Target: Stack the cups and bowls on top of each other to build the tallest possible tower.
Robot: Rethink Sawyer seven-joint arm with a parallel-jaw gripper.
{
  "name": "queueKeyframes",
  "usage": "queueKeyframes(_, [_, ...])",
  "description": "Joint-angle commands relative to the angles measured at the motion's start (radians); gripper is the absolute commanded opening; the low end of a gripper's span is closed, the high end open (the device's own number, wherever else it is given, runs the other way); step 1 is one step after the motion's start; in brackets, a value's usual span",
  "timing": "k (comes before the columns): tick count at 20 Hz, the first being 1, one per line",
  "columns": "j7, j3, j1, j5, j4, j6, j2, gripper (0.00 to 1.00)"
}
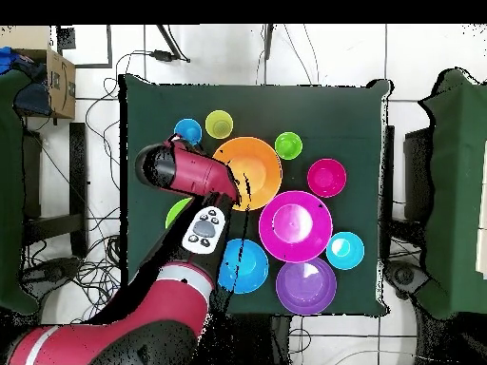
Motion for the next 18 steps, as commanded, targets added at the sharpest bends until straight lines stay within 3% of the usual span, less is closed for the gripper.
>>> queueKeyframes(1, [0.202, 0.062, 0.02, 0.026, -0.035, -0.04, 0.072, 1.0])
queueKeyframes(18, [0.194, 0.106, 0.011, 0.045, -0.023, -0.096, 0.072, 1.0])
